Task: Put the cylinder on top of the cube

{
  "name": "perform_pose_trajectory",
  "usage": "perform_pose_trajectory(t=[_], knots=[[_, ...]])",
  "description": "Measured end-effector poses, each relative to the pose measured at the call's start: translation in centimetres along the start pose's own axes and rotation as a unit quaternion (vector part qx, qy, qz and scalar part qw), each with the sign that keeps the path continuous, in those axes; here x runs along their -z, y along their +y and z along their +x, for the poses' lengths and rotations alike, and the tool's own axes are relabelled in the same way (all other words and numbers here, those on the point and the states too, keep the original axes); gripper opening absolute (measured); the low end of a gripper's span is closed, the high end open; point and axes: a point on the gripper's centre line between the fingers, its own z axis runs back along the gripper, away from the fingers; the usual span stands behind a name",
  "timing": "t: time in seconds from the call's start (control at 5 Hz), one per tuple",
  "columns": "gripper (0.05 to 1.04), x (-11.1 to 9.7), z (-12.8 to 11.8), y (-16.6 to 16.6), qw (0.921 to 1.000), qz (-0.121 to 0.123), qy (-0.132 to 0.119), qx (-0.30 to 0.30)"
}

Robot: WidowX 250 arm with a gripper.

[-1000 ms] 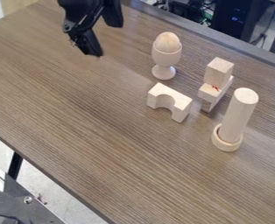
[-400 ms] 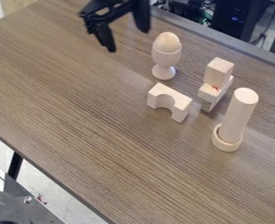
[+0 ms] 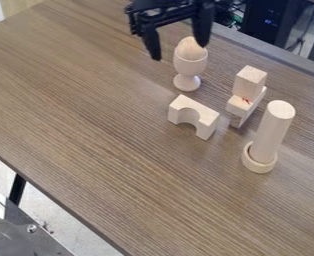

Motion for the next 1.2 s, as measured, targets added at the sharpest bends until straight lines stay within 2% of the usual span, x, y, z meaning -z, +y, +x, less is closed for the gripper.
perform_pose_trajectory(t=[0.2, 0.4, 1.0, 1.2], knots=[[0.999, 0.1, -1.5, -1.1, 0.9993, 0.003, 0.003, 0.037], [0.999, -1.0, -3.3, -2.4, 0.997, -0.008, -0.006, 0.077], [0.999, -1.2, -9.5, -5.6, 0.9832, -0.01, 0.005, 0.182], [0.999, -1.1, -10.9, -6.3, 0.9792, -0.02, 0.005, 0.202]])
